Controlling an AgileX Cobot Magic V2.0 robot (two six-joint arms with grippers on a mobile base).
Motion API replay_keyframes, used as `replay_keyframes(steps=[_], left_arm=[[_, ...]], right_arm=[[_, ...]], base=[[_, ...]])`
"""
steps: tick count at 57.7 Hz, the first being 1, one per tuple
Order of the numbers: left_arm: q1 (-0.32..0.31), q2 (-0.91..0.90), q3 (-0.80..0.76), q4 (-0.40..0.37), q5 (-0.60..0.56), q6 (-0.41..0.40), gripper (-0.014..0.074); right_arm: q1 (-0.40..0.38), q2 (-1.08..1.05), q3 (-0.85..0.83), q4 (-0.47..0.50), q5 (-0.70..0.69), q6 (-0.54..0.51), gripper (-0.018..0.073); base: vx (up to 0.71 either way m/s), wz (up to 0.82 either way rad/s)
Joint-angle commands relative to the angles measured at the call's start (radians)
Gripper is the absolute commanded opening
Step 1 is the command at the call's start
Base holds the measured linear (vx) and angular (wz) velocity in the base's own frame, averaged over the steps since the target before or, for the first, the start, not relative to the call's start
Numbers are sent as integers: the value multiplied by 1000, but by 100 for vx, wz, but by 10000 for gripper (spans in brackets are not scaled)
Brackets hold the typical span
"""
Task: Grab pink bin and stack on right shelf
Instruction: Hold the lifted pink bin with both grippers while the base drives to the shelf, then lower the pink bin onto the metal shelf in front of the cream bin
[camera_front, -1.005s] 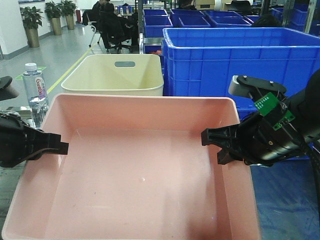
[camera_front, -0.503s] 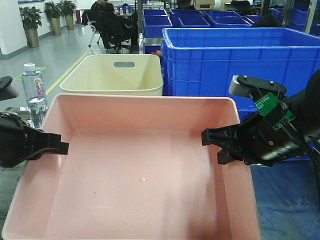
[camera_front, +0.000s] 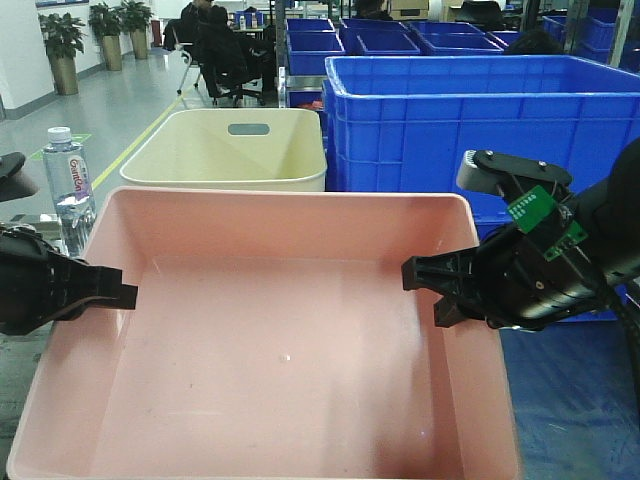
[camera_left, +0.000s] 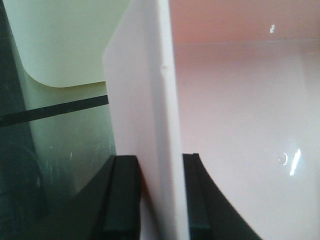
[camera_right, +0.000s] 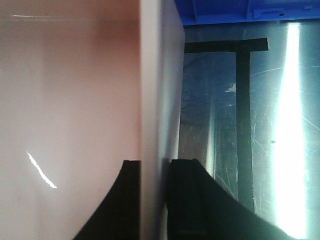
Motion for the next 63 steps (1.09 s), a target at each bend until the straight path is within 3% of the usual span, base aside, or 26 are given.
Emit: replay_keyframes(steps=[1, 11, 28, 38, 49, 63], left_arm=[[-16, -8, -27, -78, 4, -11, 1], [-16, 62, -27, -51, 76, -76, 2], [-16, 178, -27, -51, 158, -76, 31], [-16, 204, -27, -49, 169, -76, 98], [-16, 206, -27, 1, 143, -73, 231], [-16, 206, -30, -1, 124, -73, 448]], right_arm=[[0, -3, -40, 37, -132, -7, -8], [0, 75, -40, 35, -89, -7, -8], [0, 159, -40, 34, -85, -7, -8], [0, 184, -40, 33, -91, -7, 20], [0, 194, -40, 33, -94, -7, 137], [0, 194, -40, 9, -111, -7, 426]], base=[[0, 0], [0, 0], [0, 0], [0, 0], [0, 0], [0, 0]])
